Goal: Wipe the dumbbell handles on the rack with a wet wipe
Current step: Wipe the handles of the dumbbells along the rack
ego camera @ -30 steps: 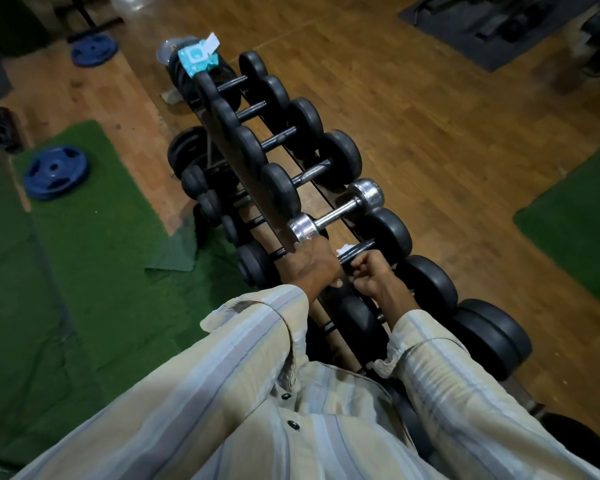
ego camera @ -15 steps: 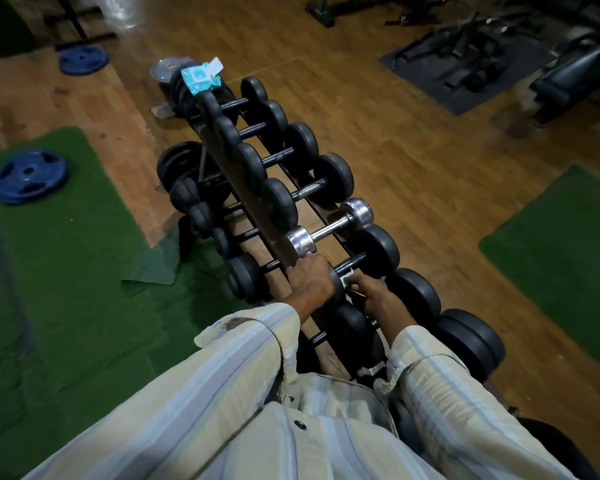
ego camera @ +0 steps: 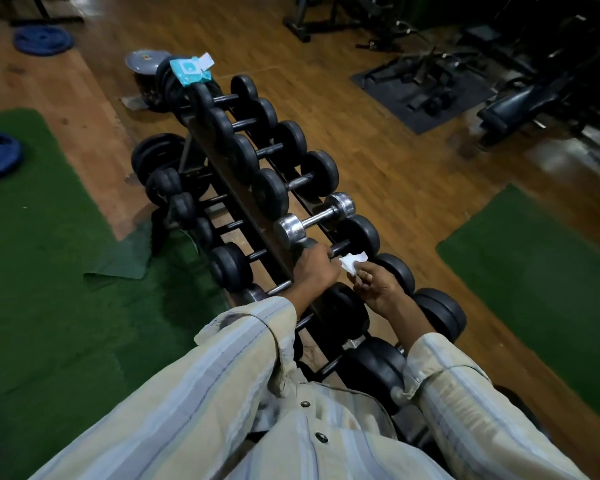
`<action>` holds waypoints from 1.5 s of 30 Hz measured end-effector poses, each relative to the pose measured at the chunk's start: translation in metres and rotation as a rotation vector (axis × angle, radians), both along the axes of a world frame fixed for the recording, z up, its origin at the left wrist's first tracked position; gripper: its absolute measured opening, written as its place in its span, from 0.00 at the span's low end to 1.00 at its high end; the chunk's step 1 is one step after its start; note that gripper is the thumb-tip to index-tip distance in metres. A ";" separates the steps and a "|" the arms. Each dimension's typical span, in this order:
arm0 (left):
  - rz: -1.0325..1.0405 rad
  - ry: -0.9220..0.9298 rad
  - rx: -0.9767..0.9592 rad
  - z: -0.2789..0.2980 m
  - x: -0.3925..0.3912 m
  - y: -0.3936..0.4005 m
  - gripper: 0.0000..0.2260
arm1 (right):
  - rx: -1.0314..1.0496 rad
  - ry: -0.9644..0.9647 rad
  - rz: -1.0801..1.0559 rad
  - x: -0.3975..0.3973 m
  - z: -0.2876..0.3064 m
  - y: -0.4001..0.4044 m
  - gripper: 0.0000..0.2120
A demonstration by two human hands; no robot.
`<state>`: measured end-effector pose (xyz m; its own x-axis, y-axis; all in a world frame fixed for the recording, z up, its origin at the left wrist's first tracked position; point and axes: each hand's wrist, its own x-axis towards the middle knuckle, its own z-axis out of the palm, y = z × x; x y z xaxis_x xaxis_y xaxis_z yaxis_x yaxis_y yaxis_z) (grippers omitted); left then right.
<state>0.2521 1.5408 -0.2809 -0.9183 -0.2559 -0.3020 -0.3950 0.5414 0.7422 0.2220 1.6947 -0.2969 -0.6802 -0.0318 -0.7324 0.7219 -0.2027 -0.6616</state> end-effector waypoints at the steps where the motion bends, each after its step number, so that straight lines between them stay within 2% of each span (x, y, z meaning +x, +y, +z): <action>1: 0.011 -0.007 0.084 -0.002 0.002 0.003 0.03 | -0.007 0.006 -0.007 0.005 0.002 0.003 0.03; 3: 0.044 -0.027 0.242 -0.004 0.008 0.009 0.05 | -0.010 0.014 -0.027 0.015 0.002 0.009 0.07; 7: 0.088 -0.033 0.354 -0.013 0.021 0.018 0.06 | 0.054 0.041 -0.032 0.034 0.002 0.014 0.02; 9: 0.105 -0.016 0.364 -0.014 0.025 0.020 0.07 | 0.081 0.060 -0.019 0.041 0.003 0.015 0.03; 13: 0.173 -0.025 0.383 -0.019 0.029 0.020 0.02 | 0.156 0.085 0.056 0.051 0.006 0.015 0.05; 18: 0.179 0.023 0.347 -0.022 0.032 0.017 0.02 | 0.187 0.108 0.112 0.060 0.007 0.011 0.06; 25: 0.181 0.026 0.335 -0.021 0.031 0.027 0.03 | 0.342 0.380 0.291 0.057 0.005 0.023 0.06; 30: 0.258 -0.036 0.320 -0.026 0.026 0.030 0.09 | 0.250 0.439 0.194 0.048 0.003 0.033 0.07; 39: 0.263 -0.156 0.283 -0.017 0.013 0.043 0.11 | 0.152 0.414 0.107 0.022 -0.001 0.050 0.12; 41: 0.265 -0.178 0.278 -0.014 0.010 0.045 0.11 | 0.105 0.406 0.138 0.015 -0.001 0.052 0.11; 43: 0.239 -0.200 0.291 -0.013 0.007 0.047 0.09 | 0.026 0.365 0.229 0.013 0.002 0.054 0.07; 44: 0.226 -0.206 0.304 -0.012 0.006 0.049 0.08 | -0.001 0.340 0.277 0.011 0.001 0.056 0.09; 45: 0.228 -0.214 0.313 -0.009 0.004 0.051 0.07 | 0.001 0.322 0.320 0.009 -0.002 0.058 0.16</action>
